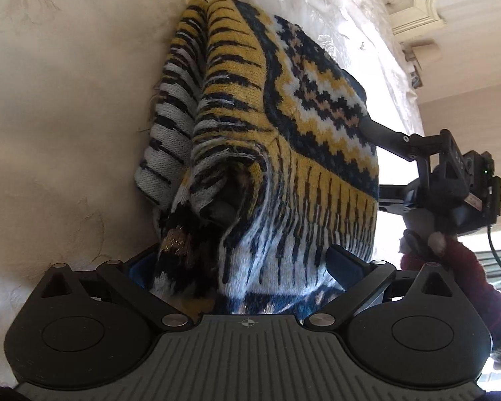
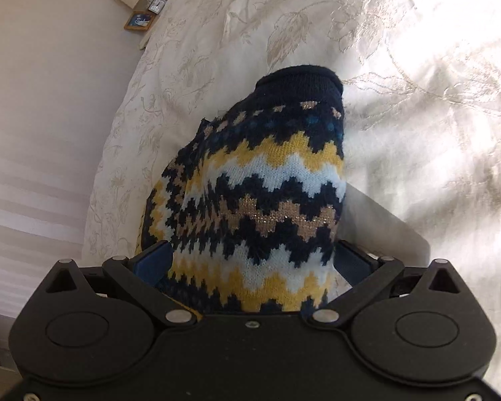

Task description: Fold small clothes

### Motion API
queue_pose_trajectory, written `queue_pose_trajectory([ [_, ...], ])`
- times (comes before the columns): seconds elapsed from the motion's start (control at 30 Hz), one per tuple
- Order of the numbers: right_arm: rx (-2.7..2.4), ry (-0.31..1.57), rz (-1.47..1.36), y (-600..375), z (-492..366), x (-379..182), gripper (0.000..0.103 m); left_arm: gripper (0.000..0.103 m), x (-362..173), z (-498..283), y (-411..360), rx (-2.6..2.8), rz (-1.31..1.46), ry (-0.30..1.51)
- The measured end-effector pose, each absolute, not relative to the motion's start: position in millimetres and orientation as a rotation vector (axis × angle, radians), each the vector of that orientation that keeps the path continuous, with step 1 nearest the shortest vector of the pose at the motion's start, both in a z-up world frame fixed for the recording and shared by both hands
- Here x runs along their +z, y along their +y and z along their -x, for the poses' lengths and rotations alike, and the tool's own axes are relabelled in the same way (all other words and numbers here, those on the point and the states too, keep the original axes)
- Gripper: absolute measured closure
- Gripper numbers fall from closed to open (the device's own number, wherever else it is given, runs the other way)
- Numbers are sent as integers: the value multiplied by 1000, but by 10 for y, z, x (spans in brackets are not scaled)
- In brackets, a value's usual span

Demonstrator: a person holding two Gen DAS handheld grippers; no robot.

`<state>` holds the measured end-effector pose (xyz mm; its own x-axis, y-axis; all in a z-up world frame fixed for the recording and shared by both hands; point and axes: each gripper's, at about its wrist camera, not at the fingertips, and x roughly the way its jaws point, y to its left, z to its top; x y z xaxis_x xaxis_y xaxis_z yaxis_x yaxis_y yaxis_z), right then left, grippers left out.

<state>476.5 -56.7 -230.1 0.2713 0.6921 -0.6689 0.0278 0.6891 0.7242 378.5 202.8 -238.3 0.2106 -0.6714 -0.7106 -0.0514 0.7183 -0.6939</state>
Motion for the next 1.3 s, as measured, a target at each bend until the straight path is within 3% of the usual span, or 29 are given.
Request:
queue_pose_trajectory([
  [0.23,548,1297,-754,-405,-4909,-2474,0,3,-2510,-3902,2048,-493,775,1332],
  [0.3,536,1301,-806,-459,-4903,-2474,0,18,-2513,-3897,2087,-504,789,1340],
  [0.33,540,1294,-819,-487,-4890,-2460,1,37,-2519,-3883,2110,-525,800,1343],
  [0.37,540,1284,-808,-505,-4869,-2428,16,54,-2524,-3872,2128,-545,813,1340],
  [0.4,520,1287,-747,-507,-4850,-2365,45,58,-2519,-3878,2138,-561,822,1335],
  [0.43,506,1289,-695,-505,-4832,-2306,52,65,-2489,-3873,2139,-572,816,1323],
  [0.6,522,1208,-683,-661,-4629,-1898,55,71,-2222,-3788,2032,-635,785,1275],
  [0.93,491,1135,-633,-1897,-3818,-1193,52,70,-1408,-3496,1250,-777,663,1180],
  [0.97,480,1142,-612,-2035,-3733,-1211,49,69,-1393,-3444,1185,-767,658,1180],
  [1.03,414,1157,-535,-2238,-3590,-1245,22,66,-1479,-3309,1072,-712,648,1220],
  [1.07,377,1162,-500,-2335,-3524,-1269,0,65,-1577,-3239,1037,-662,633,1259],
  [1.17,295,1164,-454,-2629,-3271,-1337,1,63,-1987,-2994,1110,-451,556,1415],
  [1.3,266,1131,-445,-2912,-2953,-1288,1,59,-2098,-2766,1543,-312,696,1382],
])
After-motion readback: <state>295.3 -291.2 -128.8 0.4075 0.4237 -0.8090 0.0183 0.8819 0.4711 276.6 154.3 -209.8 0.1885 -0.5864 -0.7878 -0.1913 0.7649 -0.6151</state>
